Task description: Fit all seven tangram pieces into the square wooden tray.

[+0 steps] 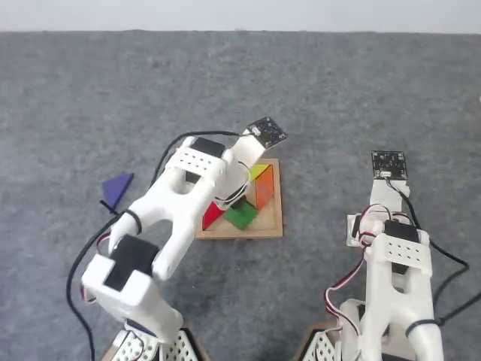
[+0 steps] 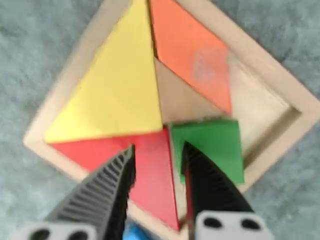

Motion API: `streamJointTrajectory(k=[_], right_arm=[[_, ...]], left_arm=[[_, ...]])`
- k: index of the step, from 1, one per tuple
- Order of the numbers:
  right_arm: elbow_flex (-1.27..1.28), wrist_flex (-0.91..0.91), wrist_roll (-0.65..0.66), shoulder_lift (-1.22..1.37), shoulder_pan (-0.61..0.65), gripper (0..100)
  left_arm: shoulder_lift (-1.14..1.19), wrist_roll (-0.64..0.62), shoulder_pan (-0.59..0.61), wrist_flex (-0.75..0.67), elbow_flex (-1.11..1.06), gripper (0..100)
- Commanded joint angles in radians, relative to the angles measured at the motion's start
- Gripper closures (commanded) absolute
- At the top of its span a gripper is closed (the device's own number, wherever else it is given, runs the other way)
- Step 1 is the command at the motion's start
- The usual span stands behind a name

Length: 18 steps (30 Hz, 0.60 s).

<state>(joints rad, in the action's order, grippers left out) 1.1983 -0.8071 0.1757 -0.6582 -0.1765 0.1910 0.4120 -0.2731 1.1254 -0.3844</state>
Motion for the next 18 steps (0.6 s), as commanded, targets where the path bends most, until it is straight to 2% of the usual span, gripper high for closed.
streamJointTrajectory(k=[1, 10, 14, 18], right_arm=[[-0.054, 0.016, 0.008, -0.007, 0.018, 75.7], [-0.054, 0.012, 0.008, -0.007, 0.025, 75.7], [-0.054, 0.016, 0.008, -0.007, 0.025, 75.7], [-0.054, 0.016, 0.003, -0.007, 0.022, 75.7]], left_arm=[[0.011, -0.008, -0.021, -0.011, 0.028, 88], [-0.044, -0.015, -0.014, 0.015, 0.088, 88], [-0.226, -0.015, -0.052, 0.06, 0.064, 88], [-0.318, -0.015, -0.143, 0.091, -0.038, 88]])
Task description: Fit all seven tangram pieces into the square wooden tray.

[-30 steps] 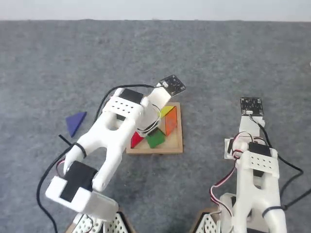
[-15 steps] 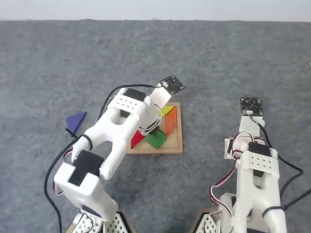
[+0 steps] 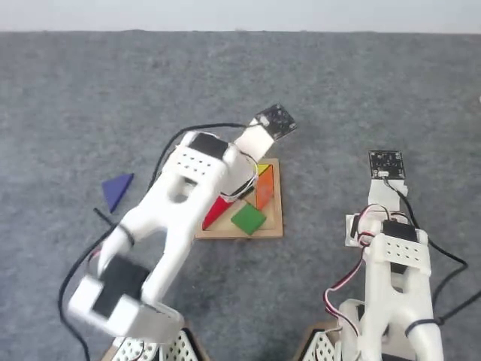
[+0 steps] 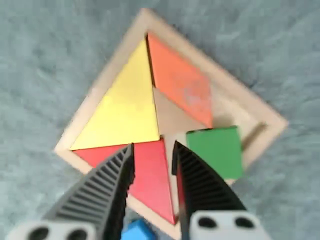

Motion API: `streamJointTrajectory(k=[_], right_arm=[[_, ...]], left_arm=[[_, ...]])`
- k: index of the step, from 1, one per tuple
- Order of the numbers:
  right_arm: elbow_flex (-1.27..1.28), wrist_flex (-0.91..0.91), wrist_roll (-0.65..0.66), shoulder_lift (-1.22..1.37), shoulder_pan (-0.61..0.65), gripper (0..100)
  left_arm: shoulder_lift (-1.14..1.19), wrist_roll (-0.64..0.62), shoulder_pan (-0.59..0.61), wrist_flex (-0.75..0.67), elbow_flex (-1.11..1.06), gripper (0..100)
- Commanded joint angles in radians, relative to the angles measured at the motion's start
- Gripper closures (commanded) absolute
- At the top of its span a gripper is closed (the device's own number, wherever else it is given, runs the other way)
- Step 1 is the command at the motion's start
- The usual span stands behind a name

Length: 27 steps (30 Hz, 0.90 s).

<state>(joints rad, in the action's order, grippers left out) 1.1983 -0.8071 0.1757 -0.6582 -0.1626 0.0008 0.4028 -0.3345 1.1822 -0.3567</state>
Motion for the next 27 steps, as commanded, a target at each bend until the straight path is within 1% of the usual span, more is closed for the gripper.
streamJointTrajectory(k=[1, 5, 9, 14, 23, 27], right_arm=[[-0.054, 0.016, 0.003, -0.007, 0.007, 75.7], [-0.054, 0.016, 0.003, -0.007, 0.007, 75.7], [-0.054, 0.016, 0.003, -0.007, 0.007, 75.7], [-0.054, 0.018, 0.003, -0.007, 0.007, 75.7], [-0.054, 0.016, 0.003, -0.007, 0.007, 75.7], [-0.054, 0.013, 0.003, -0.007, 0.007, 75.7]], left_arm=[[-0.121, -0.006, -0.098, 0.028, -0.088, 88], [-0.044, -0.006, -0.155, -0.021, -0.137, 88], [0.035, -0.006, -0.184, -0.029, -0.133, 88], [0.074, -0.006, -0.146, -0.043, -0.127, 88], [0.077, 0.025, -0.044, -0.048, -0.105, 88], [0.077, 0.029, -0.018, -0.043, -0.079, 88]])
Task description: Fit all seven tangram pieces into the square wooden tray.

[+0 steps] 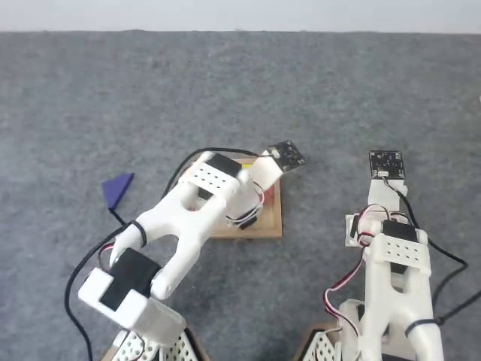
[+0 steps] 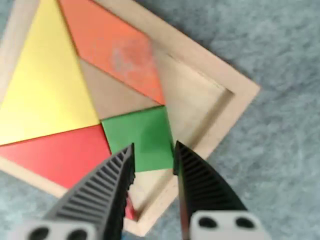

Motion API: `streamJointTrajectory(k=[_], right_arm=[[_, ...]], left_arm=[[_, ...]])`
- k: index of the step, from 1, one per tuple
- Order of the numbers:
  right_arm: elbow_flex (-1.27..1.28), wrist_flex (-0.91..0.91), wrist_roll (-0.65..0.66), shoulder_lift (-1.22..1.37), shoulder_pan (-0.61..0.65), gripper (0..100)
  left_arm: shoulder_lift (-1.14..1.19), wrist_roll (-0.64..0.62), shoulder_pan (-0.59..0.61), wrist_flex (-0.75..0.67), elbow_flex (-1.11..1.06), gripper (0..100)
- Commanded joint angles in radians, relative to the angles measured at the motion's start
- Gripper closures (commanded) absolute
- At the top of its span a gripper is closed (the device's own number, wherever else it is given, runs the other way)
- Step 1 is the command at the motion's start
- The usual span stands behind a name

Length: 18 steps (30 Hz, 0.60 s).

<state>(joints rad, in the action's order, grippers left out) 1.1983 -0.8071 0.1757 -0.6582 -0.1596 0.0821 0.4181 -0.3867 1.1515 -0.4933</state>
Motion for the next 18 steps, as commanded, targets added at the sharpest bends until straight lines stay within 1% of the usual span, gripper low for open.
streamJointTrajectory(k=[1, 7, 10, 14, 18], right_arm=[[-0.054, 0.013, 0.003, -0.007, 0.004, 75.7], [-0.054, 0.013, 0.003, -0.007, 0.004, 75.7], [-0.052, 0.012, 0.005, -0.007, 0.004, 75.7], [-0.052, 0.013, 0.005, -0.007, 0.007, 75.7], [-0.052, 0.013, 0.005, -0.007, 0.008, 75.7]], left_arm=[[-0.008, 0.014, 0.034, -0.012, 0.062, 88], [-0.026, 0.008, 0.052, -0.011, 0.074, 88], [-0.104, -0.015, 0.132, -0.006, 0.077, 88], [-0.233, -0.071, 0.258, 0.072, 0.065, 86], [-0.278, -0.026, 0.35, 0.121, -0.021, 84]])
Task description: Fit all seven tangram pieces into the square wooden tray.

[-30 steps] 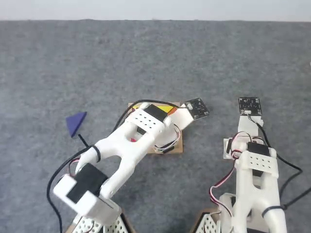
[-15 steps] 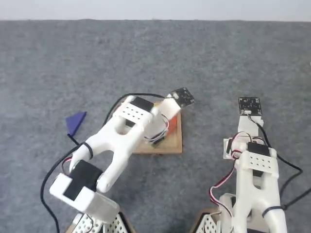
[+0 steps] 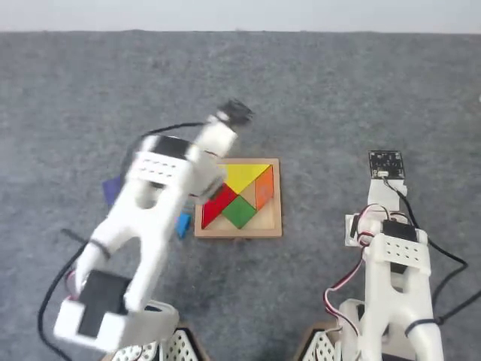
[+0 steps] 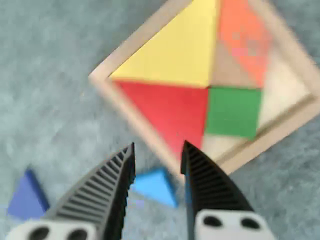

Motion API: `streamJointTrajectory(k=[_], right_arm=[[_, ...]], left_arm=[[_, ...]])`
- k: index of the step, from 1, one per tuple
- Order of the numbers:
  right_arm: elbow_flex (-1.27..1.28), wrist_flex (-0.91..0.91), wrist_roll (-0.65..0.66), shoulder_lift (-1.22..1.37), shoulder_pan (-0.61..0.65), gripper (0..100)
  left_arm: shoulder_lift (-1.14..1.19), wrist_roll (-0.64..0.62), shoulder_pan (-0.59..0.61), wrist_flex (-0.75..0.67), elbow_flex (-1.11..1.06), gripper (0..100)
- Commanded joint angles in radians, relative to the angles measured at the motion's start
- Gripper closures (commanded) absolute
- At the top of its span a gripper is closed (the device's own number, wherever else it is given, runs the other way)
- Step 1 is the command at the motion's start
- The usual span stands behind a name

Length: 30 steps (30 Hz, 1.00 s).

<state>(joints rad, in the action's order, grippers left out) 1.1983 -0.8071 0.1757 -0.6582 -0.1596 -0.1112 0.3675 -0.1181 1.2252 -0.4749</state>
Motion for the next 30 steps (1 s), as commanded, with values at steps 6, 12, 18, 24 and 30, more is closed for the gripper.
streamJointTrajectory(k=[6, 12, 18, 24, 30], right_arm=[[-0.051, 0.012, 0.005, -0.007, 0.01, 75.7], [-0.051, 0.01, 0.005, -0.004, 0.01, 75.7], [-0.051, 0.016, 0.003, 0.001, 0.01, 75.7], [-0.049, 0.018, 0.002, 0.002, 0.01, 75.7], [-0.049, 0.018, 0.002, 0.002, 0.012, 75.7]], left_arm=[[-0.046, 0.044, 0.17, 0.023, -0.114, 83], [0.032, 0.029, 0.433, -0.12, -0.021, 83], [0.206, 0.095, 0.595, -0.064, 0.166, 83], [0.358, 0.222, 0.658, -0.058, 0.302, 78], [0.451, 0.462, 0.661, 0.025, 0.41, 76]])
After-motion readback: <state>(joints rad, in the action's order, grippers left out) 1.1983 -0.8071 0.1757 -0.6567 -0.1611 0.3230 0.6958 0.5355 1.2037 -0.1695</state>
